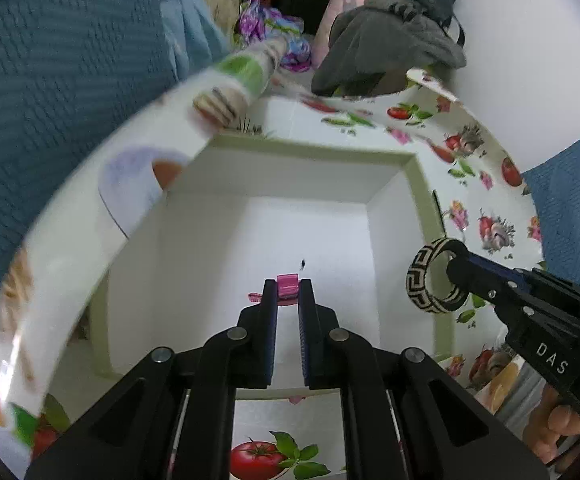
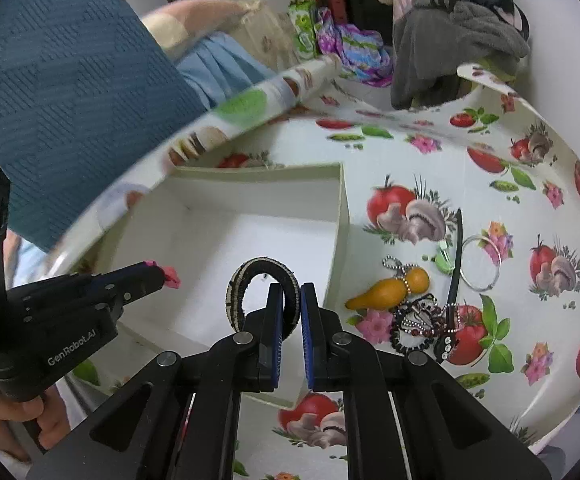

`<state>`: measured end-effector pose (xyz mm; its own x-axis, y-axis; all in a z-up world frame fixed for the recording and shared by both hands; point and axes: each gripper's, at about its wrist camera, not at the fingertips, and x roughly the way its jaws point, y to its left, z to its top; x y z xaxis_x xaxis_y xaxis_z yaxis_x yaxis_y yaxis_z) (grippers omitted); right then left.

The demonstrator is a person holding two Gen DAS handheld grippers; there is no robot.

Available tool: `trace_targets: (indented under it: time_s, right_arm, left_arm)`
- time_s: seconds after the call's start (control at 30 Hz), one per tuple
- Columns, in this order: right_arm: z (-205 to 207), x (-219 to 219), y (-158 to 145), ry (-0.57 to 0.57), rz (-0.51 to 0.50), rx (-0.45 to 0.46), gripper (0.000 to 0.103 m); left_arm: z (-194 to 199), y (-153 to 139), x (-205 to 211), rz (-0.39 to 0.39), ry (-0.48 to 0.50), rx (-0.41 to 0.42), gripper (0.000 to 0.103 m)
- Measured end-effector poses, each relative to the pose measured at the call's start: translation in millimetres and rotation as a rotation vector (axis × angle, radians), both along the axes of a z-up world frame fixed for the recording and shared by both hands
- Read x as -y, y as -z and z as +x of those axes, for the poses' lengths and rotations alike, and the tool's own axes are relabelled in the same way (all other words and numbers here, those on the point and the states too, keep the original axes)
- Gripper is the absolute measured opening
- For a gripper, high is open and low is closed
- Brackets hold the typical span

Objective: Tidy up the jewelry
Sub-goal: 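Carry the black ring with the right tool into the white box and release, then withdraw the right tool from the box back toward the jewelry pile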

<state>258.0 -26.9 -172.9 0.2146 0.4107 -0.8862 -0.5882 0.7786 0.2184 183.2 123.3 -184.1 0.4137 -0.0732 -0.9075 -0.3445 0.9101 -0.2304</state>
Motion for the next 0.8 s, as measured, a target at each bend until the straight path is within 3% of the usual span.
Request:
trace_targets:
  time_s: [0.23, 0.43, 0.5, 0.6, 0.8]
  right_arm:
    - [4.8, -1.5, 15.4, 0.015, -0.012, -0.036, 0.007]
    - [2.6, 0.7, 8.2, 0.002, 0.001, -0.033, 0.010]
    - [1.4, 4.7, 2.0, 0.005, 0.011, -0.029, 0.014]
    - [-1.3, 10.7, -10.6, 0.006, 0.032, -0.014, 0.024]
    - [-16.1, 25.9, -49.6, 0.010, 0.082, 0.073, 0.024]
  left_arm:
    - [2.0, 17.0, -1.0, -0.022, -0.005, -0.034, 0.010]
    - [4.3, 9.2, 2.8, -0.015, -0.010, -0.025, 0.012]
    - [2.1, 3.1, 3.3, -0.009, -0.016, -0.019, 0.023]
    - [-1.9, -11.0, 5.7, 0.013, -0.017, 0.012, 0.032]
    - [-12.9, -46.7, 12.2, 0.053, -0.012, 0.080, 0.037]
